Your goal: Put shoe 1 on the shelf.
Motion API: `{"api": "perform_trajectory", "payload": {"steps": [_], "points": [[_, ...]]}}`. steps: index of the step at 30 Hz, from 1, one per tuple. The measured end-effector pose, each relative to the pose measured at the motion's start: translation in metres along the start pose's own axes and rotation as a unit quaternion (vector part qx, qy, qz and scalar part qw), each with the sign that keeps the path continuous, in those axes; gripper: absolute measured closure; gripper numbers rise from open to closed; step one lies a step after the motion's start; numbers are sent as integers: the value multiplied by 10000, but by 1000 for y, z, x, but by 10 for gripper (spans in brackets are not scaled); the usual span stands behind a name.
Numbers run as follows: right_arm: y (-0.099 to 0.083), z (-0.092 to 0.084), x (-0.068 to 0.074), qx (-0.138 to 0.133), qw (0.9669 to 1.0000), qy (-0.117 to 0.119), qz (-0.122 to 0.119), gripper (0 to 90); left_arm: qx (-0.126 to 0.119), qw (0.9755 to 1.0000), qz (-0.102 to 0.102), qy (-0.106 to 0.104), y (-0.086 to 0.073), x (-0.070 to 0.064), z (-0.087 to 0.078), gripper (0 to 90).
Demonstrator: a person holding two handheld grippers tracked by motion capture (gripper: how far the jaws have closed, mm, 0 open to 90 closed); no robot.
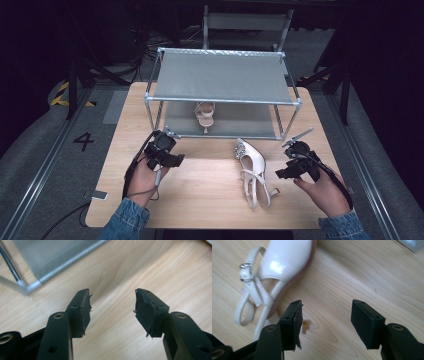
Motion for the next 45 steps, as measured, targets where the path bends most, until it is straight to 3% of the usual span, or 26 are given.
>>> {"api": "perform_trajectory", "payload": {"steps": [5, 6, 12, 15, 19, 26, 33, 36, 45], "points": [[4, -2, 15, -48, 9998, 49, -206, 420, 82, 9999, 36, -48, -6, 0, -5, 447], [5, -2, 19, -51, 9996, 65, -279, 419, 109, 9999, -32, -69, -7, -1, -5, 445], [11, 3, 35, 18, 9990, 215, -402, 415, 252, 9997, -7, -28, -13, 1, -2, 446], [12, 6, 42, 79, 9988, 182, -444, 412, 277, 9996, -7, -4, -16, 1, -2, 446], [14, 4, 56, 28, 9976, 150, -682, 413, 286, 9996, -47, -15, -19, 1, -4, 445], [17, 9, 75, 39, 9950, 138, -993, 539, 335, 9994, -54, -29, -23, 1, -2, 445], [21, 19, 83, 130, 9937, -61, -1111, 646, 384, 9991, -158, -71, -25, 1, 0, 445], [22, 18, 83, 118, 9933, -52, -1151, 775, 302, 9992, -157, -212, -26, 3, 1, 447], [19, 5, 79, -117, 9936, -61, -1124, 788, 318, 9991, -177, -224, -24, 4, 3, 448]]}}
Point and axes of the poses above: each handheld gripper's, and its own axes: z roughly forward along the jaws, y roughly out of its top, x roughly to its left, the point moved 2 cm from there along z, roughly forward along the jaws, and after that the axes turned 13 degrees about z, right-handed, at the moved point
